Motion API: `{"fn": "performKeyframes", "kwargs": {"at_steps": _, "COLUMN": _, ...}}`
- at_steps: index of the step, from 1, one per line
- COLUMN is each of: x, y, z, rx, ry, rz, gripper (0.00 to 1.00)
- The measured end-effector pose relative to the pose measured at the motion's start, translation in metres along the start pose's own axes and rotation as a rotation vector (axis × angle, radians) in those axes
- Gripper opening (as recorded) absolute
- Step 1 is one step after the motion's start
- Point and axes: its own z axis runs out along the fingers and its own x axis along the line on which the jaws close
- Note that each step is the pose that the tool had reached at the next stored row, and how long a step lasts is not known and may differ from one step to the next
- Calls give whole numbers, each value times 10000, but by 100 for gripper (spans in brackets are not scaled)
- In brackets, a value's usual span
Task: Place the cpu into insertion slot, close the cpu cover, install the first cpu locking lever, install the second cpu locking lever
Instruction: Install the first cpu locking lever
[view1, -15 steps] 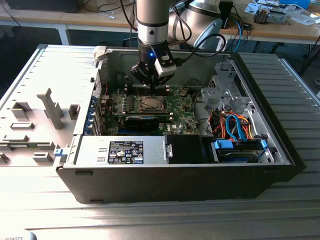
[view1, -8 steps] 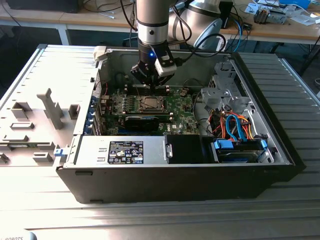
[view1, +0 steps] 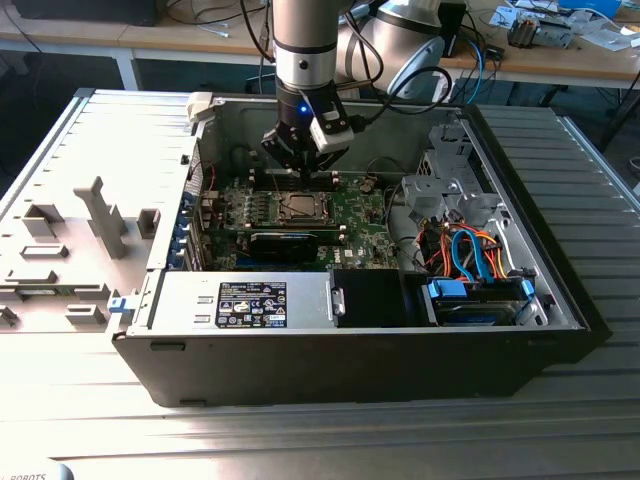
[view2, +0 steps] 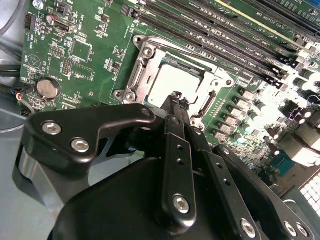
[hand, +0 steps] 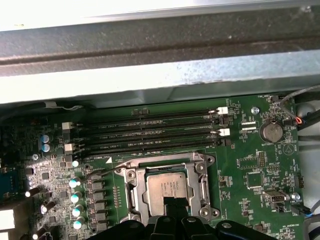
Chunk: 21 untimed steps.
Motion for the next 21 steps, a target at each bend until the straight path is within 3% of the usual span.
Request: {"fn": "performKeyframes", "kwargs": {"at_steps": 21, "x": 0, "y": 0, "z": 0, "rx": -12, "ry": -9, "rz": -254, "gripper": 11}}
